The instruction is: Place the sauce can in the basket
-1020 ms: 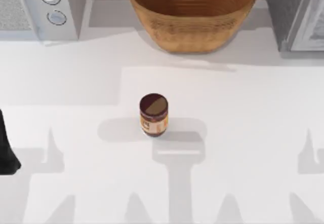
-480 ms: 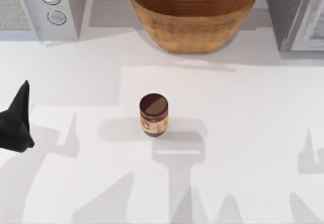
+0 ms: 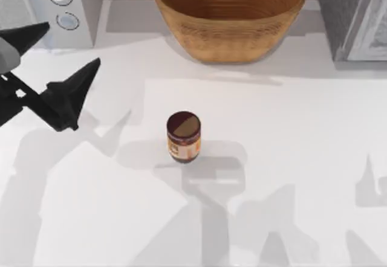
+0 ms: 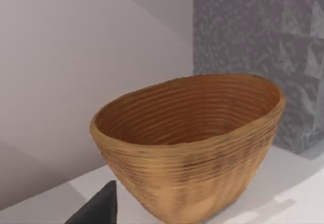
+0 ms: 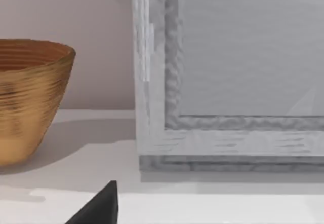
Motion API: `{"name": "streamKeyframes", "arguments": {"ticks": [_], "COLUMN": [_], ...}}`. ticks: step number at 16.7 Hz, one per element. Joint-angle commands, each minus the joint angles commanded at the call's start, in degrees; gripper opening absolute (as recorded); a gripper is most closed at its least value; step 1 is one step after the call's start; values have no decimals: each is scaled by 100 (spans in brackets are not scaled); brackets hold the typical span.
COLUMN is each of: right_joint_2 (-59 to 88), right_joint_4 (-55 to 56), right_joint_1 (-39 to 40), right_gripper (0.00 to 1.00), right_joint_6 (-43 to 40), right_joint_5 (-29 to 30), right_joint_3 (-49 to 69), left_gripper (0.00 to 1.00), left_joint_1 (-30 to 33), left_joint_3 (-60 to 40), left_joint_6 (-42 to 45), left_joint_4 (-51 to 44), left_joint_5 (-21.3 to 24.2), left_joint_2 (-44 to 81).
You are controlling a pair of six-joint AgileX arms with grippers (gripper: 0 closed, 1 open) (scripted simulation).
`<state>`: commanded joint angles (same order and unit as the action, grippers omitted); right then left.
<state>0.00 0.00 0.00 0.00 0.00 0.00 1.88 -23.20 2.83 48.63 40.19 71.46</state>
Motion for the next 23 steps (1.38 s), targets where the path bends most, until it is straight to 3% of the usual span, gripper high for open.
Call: {"name": "streamKeyframes", "arguments": {"ticks": [7, 12, 16, 23], "right_joint_2": [0, 0, 0, 0], "right_joint_4": [0, 0, 0, 0], "right_joint_1": [0, 0, 0, 0], "right_gripper": [100, 100, 100, 100], "right_joint_6": [0, 0, 0, 0], "right_joint_5": [0, 0, 0, 0], "right_joint_3": [0, 0, 0, 0], "left_gripper": [100, 100, 100, 100], "left_joint_1": [298, 456, 511, 501], "left_joint_3": [-1293, -1976, -2252, -2265], "left_joint_6": [3, -34, -60, -63], "left_joint_4": [2642, 4023, 4573, 4599], "left_joint_5": [2184, 3290, 3709, 3721], "left_joint_2": [4091, 6245, 7078, 7134]}}
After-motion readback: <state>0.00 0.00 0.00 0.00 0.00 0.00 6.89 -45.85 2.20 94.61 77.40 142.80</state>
